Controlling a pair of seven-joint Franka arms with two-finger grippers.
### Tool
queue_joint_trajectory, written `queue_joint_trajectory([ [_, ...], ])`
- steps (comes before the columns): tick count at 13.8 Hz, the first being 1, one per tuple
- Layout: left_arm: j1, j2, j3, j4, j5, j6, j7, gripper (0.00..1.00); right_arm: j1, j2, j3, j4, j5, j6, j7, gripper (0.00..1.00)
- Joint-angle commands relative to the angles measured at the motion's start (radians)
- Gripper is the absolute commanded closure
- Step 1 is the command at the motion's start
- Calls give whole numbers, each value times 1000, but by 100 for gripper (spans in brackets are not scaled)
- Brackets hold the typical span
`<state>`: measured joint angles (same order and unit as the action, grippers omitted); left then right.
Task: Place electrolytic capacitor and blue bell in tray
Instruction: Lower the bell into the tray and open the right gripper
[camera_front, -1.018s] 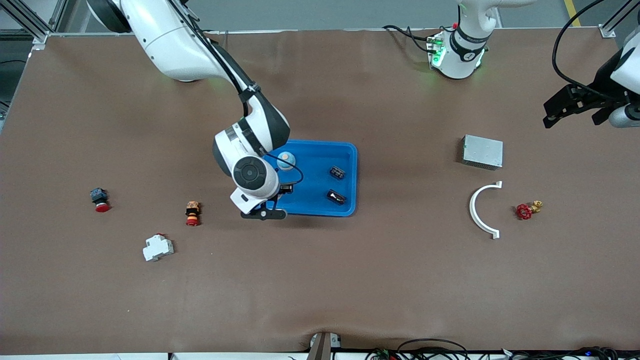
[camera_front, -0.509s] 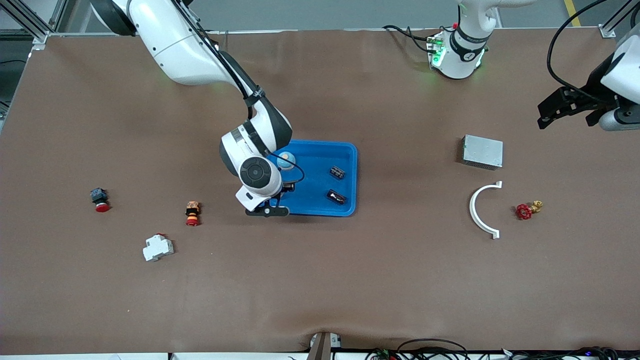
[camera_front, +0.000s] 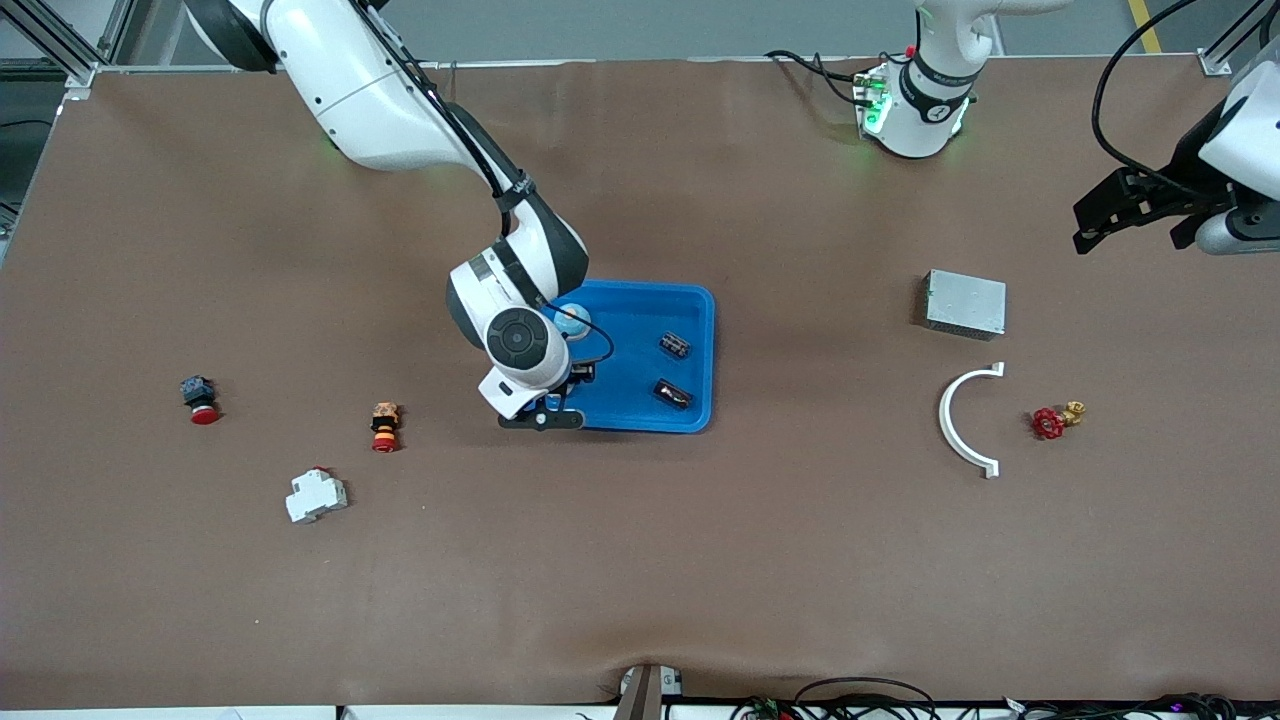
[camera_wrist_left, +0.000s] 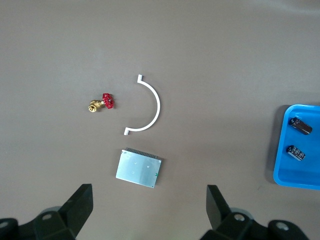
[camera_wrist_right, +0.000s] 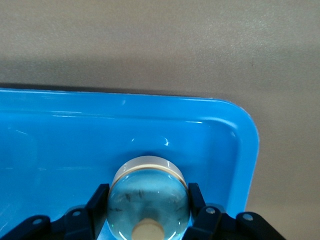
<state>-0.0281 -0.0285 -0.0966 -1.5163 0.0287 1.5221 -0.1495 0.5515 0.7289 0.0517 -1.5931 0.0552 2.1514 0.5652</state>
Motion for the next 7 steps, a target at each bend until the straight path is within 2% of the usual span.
queue_joint_trajectory([
  [1, 2, -21, -3, -4, -7, -13, 1, 0, 11, 4, -10, -1, 14, 10, 8, 93],
  [4, 2, -21, -3, -4, -6, -14, 2, 0, 11, 7, -10, -1, 14, 11, 8, 91],
  [5, 2, -21, -3, -5, -3, -14, 2, 0, 10, 9, -10, 1, 14, 11, 8, 87],
  [6, 2, -22, -3, -5, -1, -14, 2, 0, 10, 9, -10, 1, 14, 10, 8, 77],
  [7, 4, -22, -3, -4, -1, -14, 2, 0, 10, 9, -10, 1, 14, 10, 8, 51],
])
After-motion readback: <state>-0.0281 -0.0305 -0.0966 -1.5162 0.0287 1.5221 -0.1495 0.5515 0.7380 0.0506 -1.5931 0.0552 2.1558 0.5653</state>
